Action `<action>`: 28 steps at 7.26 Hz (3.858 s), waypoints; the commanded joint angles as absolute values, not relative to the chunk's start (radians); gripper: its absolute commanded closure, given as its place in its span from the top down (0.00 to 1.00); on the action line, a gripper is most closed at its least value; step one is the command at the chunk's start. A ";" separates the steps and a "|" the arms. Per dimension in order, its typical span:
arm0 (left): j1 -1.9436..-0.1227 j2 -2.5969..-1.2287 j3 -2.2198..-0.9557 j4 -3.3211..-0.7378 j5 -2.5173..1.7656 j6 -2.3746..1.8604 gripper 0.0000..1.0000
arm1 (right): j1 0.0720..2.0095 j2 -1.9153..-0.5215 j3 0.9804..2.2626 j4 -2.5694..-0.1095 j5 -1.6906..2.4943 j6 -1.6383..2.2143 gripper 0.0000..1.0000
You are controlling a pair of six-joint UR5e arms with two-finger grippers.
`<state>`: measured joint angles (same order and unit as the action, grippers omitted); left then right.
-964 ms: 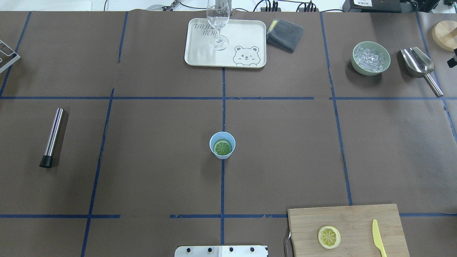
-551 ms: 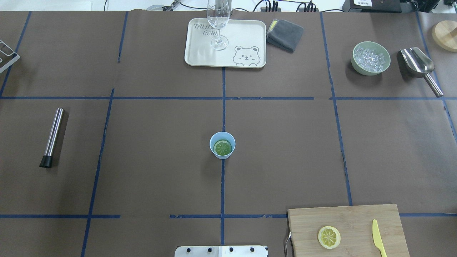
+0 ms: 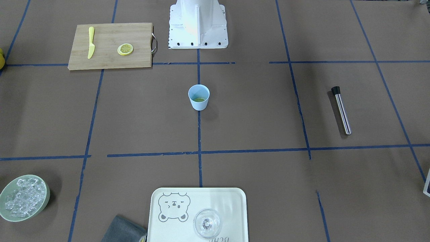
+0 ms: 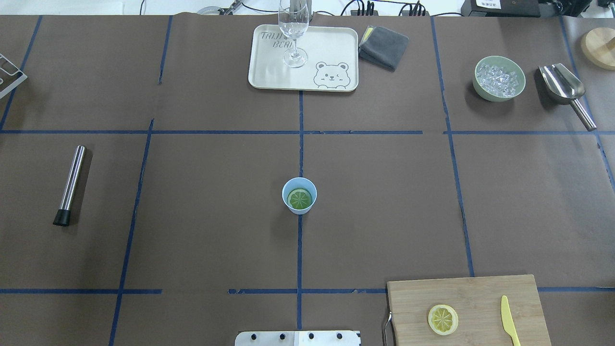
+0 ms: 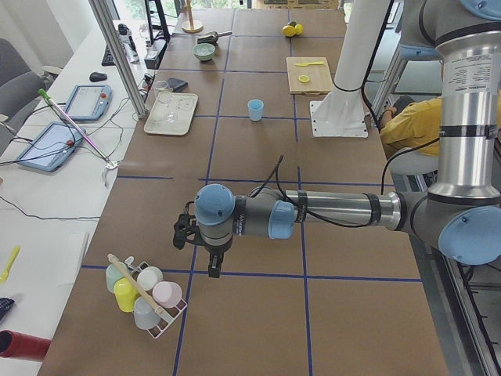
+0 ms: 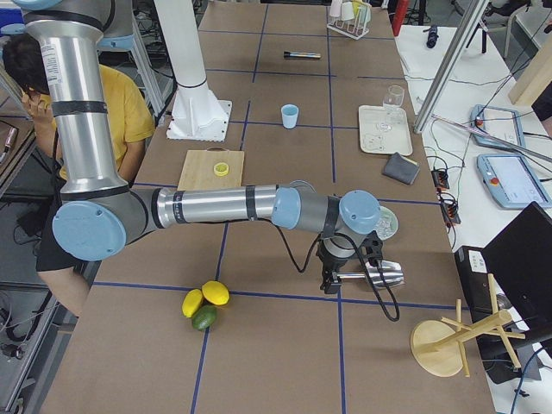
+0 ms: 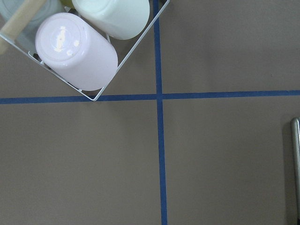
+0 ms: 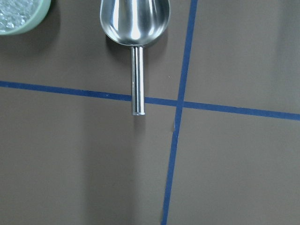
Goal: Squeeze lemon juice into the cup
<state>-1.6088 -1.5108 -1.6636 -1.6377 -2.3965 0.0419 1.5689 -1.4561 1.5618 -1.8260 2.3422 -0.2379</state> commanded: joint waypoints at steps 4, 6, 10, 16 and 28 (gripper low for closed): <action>-1.606 -1.511 -1.667 -1.646 -2.338 0.090 1.00 | 1.565 -1.520 1.546 -1.772 2.345 -0.270 1.00; -1.606 -1.511 -1.667 -1.646 -2.338 0.097 1.00 | 1.566 -1.516 1.539 -1.772 2.350 -0.259 1.00; -1.603 -1.512 -1.655 -1.687 -2.335 0.098 1.00 | 1.565 -1.513 1.536 -1.772 2.375 -0.259 1.00; -1.577 -1.525 -1.673 -1.492 -2.339 0.097 1.00 | 1.565 -1.534 1.536 -1.621 2.399 -0.101 1.00; -1.571 -1.523 -1.689 -1.456 -2.339 0.097 1.00 | 1.566 -1.542 1.546 -1.615 2.401 -0.103 1.00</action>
